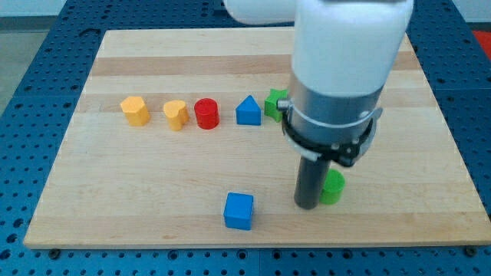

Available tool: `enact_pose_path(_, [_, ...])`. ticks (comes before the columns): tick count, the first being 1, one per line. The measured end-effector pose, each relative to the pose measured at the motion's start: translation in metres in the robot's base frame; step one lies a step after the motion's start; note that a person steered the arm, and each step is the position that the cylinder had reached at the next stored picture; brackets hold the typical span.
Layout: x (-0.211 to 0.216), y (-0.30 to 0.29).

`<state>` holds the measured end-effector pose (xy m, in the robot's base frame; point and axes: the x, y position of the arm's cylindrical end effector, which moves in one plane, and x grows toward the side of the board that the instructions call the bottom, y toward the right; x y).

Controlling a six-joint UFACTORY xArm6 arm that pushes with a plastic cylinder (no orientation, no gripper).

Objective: Slide the green circle towards the center right of the board

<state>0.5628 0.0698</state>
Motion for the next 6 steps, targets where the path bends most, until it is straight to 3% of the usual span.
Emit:
enact_pose_path(1, [-0.019,0.013])
enact_pose_path(3, [0.018,-0.011])
enact_pose_path(4, [0.013,0.012])
enact_pose_path(6, [-0.063,0.055])
